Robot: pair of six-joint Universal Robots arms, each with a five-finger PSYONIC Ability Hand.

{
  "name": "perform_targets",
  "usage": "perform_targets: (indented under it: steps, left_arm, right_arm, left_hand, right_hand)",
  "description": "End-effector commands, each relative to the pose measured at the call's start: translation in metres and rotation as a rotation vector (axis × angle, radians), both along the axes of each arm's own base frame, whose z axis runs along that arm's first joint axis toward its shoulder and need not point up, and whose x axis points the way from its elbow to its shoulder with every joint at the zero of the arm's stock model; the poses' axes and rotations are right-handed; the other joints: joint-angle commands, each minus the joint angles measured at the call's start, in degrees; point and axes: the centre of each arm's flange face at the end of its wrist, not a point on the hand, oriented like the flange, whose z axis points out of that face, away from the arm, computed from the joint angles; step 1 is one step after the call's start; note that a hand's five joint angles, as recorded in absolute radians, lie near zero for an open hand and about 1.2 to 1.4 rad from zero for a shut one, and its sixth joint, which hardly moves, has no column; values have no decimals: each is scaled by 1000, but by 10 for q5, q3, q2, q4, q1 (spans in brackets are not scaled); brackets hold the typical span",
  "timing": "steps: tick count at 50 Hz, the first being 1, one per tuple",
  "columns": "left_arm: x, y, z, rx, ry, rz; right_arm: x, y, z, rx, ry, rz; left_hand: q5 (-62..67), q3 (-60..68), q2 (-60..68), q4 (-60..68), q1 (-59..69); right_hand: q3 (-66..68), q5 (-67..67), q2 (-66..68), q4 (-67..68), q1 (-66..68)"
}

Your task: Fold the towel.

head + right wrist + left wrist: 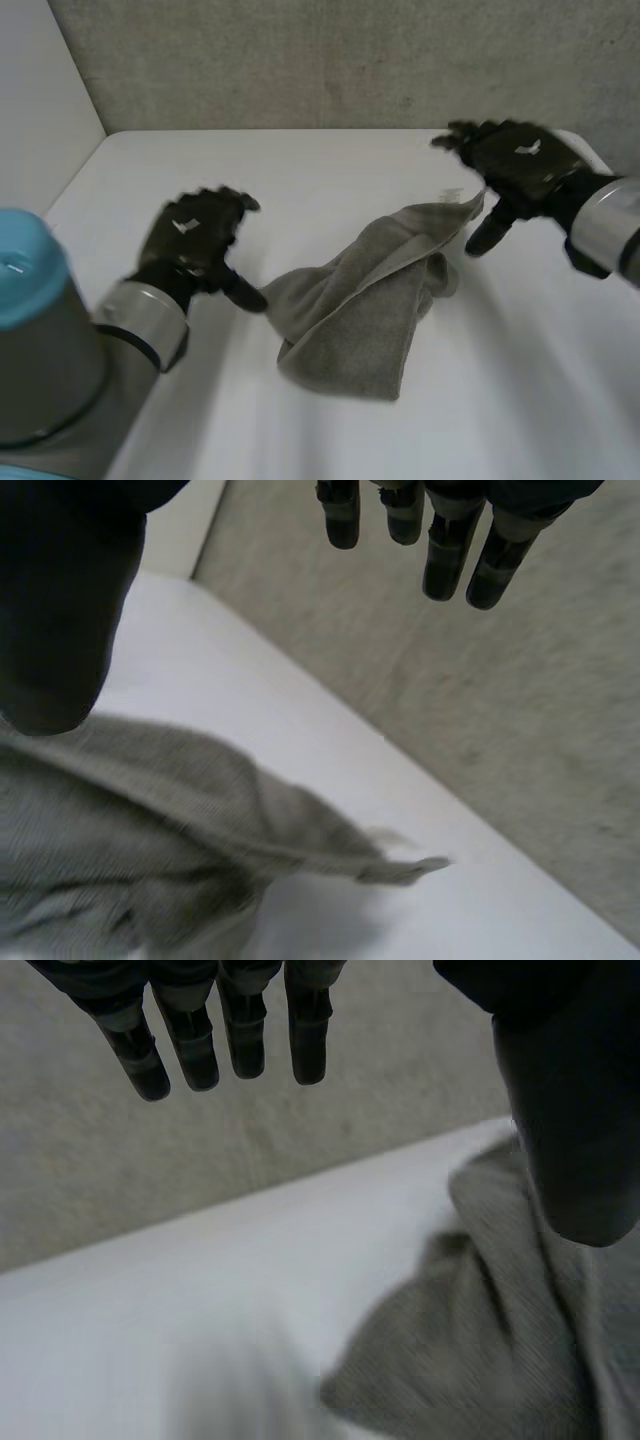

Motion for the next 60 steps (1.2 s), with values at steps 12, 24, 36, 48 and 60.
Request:
perform_targets:
  steps: [12,24,36,48,60]
  left_arm:
    - [-37,27,-85,127,-156,-51]
    - [-49,26,-97,115,-91,1]
    - [-63,14,-79,30,9,54]
    - [-44,-49,63,-241,358,106]
    - [0,-48,240,-743,585,-41]
  right_arm:
    - [29,-31,-109,-45,103,82]
    - [57,-40,-146,-86,132,153]
    - [67,-42,-39,-251,-93,133]
    - [44,-24,112,-395,-482,145]
    - [29,-27,192,-664,-555,151]
  left_hand:
    - [29,-22,26,-27,1]
    - [212,-22,209,-27,184]
    - [485,-22,482,-27,457]
    - [670,-22,666,-27,642]
    - [670,-22,666,-27,642]
  right_hand:
    - [8,-34,31,18,22]
    - [8,448,532,18,524]
    - [8,666,750,18,741]
    - [8,666,750,18,741]
    - [8,666,750,18,741]
